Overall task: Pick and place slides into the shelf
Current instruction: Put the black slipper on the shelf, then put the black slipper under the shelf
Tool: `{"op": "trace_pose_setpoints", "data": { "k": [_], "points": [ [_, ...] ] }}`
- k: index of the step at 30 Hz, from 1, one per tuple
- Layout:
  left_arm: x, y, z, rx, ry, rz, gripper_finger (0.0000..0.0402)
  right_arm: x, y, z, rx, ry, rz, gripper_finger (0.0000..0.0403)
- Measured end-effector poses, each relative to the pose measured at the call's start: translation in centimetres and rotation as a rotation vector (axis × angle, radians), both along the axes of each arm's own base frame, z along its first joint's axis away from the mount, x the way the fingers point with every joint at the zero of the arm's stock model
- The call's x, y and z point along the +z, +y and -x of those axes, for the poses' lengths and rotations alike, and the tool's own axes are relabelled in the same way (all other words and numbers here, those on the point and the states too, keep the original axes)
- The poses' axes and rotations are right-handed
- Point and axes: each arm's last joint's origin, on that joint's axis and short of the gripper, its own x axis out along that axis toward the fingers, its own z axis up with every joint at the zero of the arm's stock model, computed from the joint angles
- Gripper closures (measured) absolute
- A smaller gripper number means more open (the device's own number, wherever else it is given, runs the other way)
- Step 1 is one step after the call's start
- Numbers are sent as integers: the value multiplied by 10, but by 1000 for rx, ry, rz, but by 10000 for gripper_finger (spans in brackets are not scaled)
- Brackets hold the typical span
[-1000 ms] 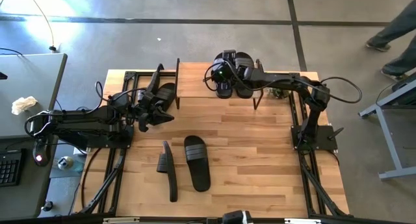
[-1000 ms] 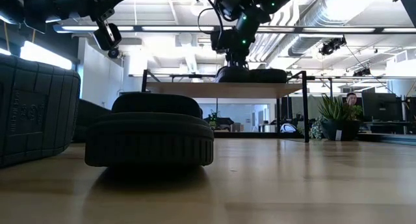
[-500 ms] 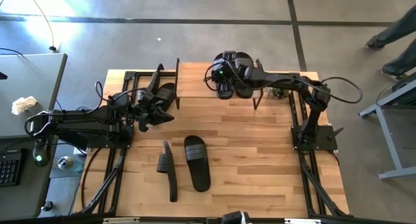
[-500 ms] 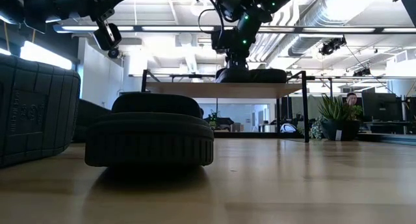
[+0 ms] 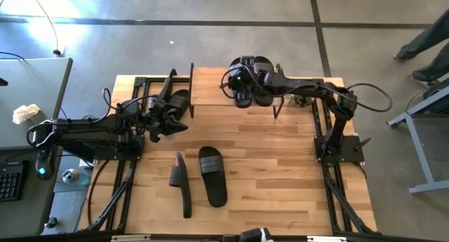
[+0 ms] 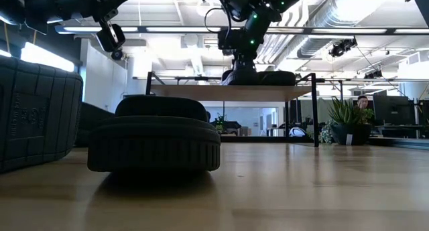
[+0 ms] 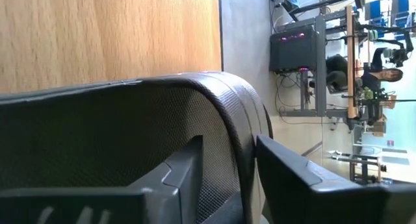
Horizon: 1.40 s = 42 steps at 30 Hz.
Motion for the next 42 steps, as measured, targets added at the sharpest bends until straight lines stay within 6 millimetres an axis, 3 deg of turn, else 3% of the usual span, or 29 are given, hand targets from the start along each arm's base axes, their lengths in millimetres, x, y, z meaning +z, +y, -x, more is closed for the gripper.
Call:
{"op": "trace_pose_setpoints", "data": {
  "k": [11,22,27,35,42],
  "points": [
    [0,0,0,0,0,0,401,1,1,0,-39,26,45,251],
    [0,0,0,0,0,0,401,2,25,-7,-2,45,69,251],
    [0,0,0,0,0,0,401,14,41,-4,1,24,99,251],
    [0,0,0,0,0,0,401,44,78,12,-6,-102,56,251],
    [0,0,0,0,0,0,401,76,137,38,1,-328,-103,251]
  ]
}}
